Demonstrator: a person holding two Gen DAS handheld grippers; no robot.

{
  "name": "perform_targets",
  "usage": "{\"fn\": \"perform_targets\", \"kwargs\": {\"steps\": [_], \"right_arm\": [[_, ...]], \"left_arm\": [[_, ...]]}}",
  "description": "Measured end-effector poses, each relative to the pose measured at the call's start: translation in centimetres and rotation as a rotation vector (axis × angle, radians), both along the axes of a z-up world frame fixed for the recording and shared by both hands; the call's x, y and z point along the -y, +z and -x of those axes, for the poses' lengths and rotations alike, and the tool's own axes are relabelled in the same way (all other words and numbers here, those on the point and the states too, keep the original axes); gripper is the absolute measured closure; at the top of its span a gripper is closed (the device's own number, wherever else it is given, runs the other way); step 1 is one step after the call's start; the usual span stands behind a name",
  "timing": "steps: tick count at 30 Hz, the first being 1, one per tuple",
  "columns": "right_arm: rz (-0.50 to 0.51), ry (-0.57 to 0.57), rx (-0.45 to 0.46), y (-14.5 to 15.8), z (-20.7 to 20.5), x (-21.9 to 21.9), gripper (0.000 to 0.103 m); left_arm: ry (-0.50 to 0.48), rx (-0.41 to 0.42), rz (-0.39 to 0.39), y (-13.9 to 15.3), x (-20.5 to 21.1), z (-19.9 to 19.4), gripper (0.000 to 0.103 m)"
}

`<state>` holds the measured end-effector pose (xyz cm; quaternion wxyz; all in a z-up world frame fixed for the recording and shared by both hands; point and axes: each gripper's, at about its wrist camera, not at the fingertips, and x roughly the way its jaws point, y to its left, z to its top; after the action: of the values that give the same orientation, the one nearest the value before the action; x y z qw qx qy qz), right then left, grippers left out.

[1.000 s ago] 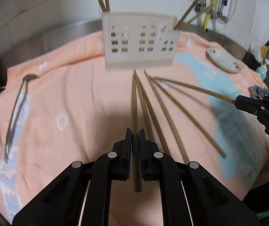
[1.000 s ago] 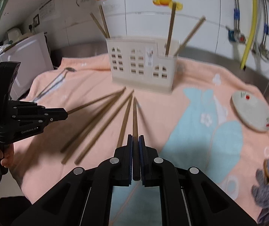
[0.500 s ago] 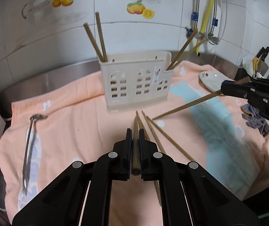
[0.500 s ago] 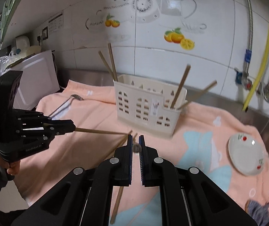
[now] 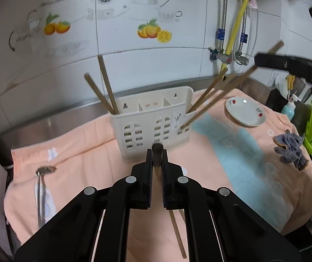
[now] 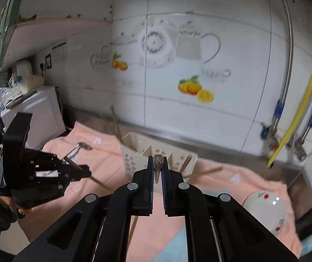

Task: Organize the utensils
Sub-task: 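Lift both held chopsticks upright and carry them over the white holder, then lower the chopsticks into the white holder and open both tools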

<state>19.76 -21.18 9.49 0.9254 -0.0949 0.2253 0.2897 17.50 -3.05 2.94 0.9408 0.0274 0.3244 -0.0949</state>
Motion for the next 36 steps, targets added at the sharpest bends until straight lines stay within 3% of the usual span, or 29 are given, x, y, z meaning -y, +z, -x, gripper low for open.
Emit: {"fn": "perform_targets", "kwargs": {"steps": [13, 18, 25, 29, 36], "right_arm": [[-0.040, -0.030, 0.003, 4.5, -3.1, 1.4, 0.097], [-0.034, -0.048, 0.015, 4.6, -4.0, 1.2, 0.097], [0.000, -0.065, -0.046, 2.8, -7.0, 0.4, 0.097], [0.015, -0.059, -0.084, 1.3, -8.3, -0.2, 0.097], [0.035, -0.049, -0.121, -0.9, -9.6, -0.9, 0.097]], "left_arm": [[-0.032, 0.082, -0.005, 5.8, 0.1, -1.1, 0.097], [-0.033, 0.163, -0.010, 9.6, 0.1, -1.3, 0.097], [-0.005, 0.256, -0.020, 13.8, 0.0, -3.0, 0.097], [0.028, 0.268, -0.031, 14.0, -0.3, -5.0, 0.097], [0.065, 0.186, 0.023, 11.0, -1.9, -8.6, 0.097]]}}
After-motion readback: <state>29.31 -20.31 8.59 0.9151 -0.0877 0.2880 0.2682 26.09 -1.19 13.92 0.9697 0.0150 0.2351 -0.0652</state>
